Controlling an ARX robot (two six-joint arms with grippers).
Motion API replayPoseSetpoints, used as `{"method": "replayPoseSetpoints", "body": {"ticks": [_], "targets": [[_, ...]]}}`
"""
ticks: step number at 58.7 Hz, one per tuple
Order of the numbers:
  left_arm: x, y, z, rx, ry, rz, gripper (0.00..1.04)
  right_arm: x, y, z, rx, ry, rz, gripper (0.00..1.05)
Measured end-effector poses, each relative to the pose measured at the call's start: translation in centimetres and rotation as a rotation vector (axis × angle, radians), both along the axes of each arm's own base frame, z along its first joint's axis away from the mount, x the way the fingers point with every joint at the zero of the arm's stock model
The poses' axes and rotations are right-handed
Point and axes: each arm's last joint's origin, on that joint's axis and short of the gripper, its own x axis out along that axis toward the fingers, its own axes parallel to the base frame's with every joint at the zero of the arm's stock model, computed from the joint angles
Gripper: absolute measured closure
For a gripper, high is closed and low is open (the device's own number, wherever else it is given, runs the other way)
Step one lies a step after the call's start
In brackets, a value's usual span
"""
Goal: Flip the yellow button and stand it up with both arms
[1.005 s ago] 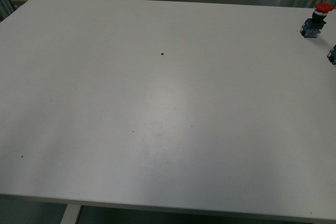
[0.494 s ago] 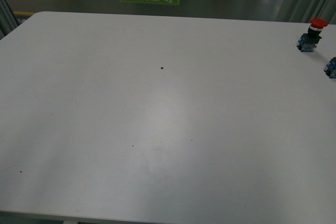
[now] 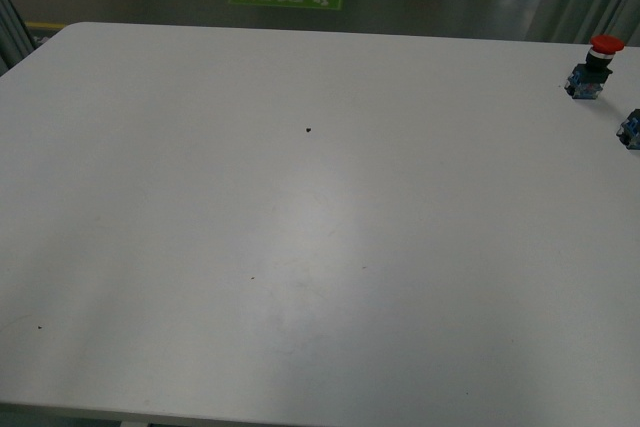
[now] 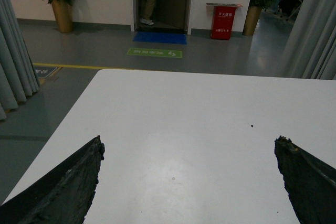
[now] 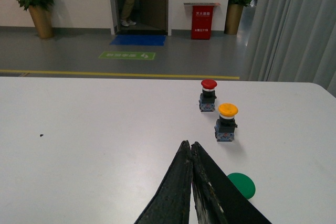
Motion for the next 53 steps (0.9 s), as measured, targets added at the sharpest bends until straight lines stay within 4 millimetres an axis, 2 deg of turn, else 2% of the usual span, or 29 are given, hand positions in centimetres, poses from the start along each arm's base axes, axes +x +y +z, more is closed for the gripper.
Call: {"method": "replayPoseSetpoints", "body": {"ticks": [53], "targets": [[0.0,0.0,0.0,0.000,0.000,0.000,0.07,-2.3,0.0,0.2,0.000,-0.011,0.000,1.01]]}}
